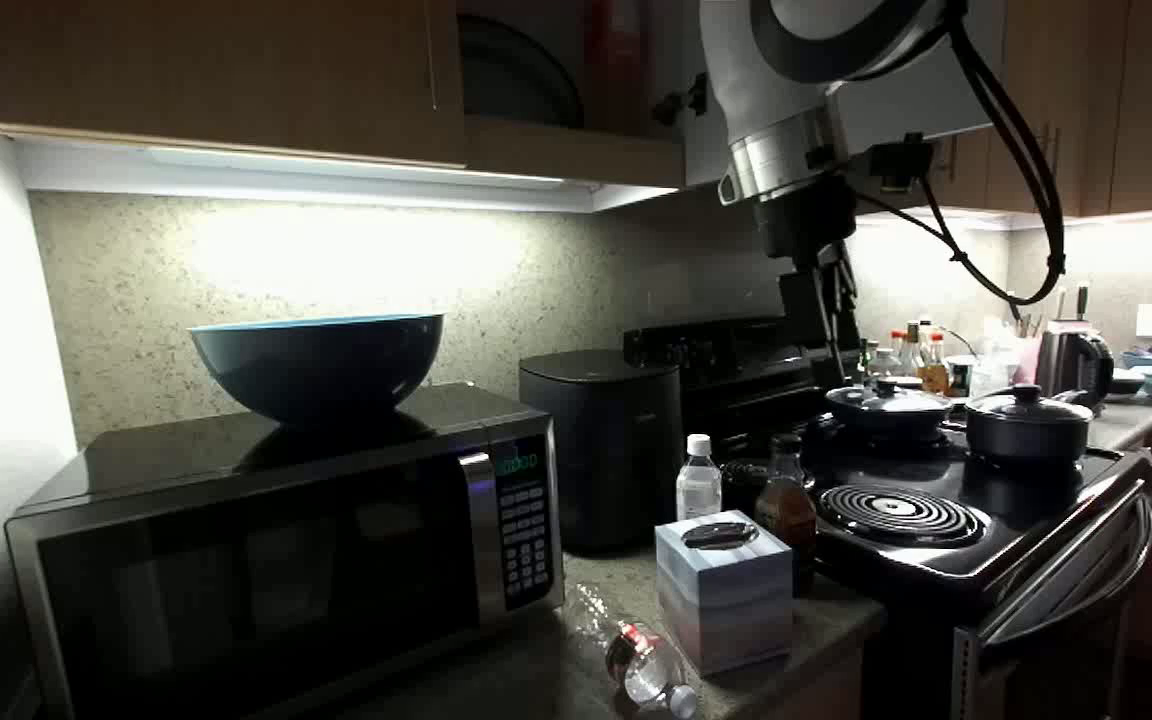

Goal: Put the box in the cabinet

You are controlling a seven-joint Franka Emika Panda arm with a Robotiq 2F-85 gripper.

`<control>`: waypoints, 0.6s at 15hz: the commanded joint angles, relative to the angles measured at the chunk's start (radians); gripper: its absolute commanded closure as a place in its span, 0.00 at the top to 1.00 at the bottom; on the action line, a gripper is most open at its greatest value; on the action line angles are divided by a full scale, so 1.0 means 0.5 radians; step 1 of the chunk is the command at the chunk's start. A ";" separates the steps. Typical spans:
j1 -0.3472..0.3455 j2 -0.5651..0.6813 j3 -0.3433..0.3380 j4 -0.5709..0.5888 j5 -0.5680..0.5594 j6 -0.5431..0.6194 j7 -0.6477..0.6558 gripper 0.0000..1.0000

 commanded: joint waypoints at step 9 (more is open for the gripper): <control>0.018 0.036 -0.031 -0.022 0.088 -0.062 0.197 1.00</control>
